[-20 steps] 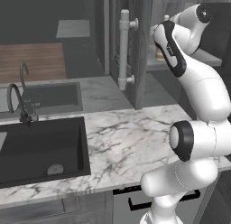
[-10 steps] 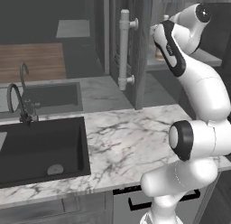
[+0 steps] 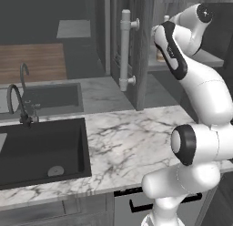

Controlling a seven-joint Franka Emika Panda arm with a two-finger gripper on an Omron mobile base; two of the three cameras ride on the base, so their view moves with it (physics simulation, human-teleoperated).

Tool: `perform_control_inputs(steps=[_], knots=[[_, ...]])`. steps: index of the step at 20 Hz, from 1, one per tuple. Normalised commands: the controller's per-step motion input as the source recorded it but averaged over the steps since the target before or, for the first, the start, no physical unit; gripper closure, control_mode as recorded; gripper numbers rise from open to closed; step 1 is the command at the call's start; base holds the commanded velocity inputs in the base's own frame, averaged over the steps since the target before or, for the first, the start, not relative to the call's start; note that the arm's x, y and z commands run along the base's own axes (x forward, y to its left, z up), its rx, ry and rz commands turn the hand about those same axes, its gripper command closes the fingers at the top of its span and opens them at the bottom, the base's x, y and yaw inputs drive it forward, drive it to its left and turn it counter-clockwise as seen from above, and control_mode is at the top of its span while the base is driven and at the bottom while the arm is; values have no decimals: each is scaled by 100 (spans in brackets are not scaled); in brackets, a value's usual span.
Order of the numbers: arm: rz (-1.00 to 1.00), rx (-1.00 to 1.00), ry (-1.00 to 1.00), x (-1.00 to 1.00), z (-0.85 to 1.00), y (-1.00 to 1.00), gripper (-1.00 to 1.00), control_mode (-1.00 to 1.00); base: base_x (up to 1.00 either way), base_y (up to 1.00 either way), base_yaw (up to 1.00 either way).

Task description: There is a bowl on the dining counter. Grab a lemon wedge from the fridge and place it in the bowl. Then get the liquor bottle and glass cup from the cabinet and place them next to the bowl.

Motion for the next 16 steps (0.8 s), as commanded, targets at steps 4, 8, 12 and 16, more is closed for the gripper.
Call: perform_control_inputs(steps=[4, 8, 12, 16], knots=[[0, 0, -8, -76, -18, 0, 100, -100, 0, 0, 0], [0, 0, -15, -100, -1, 0, 100, -100, 0, 0, 0], [0, 0, -18, -100, 19, 0, 100, -100, 0, 0, 0], [-1, 2, -7, -100, 10, 0, 100, -100, 0, 0, 0]])
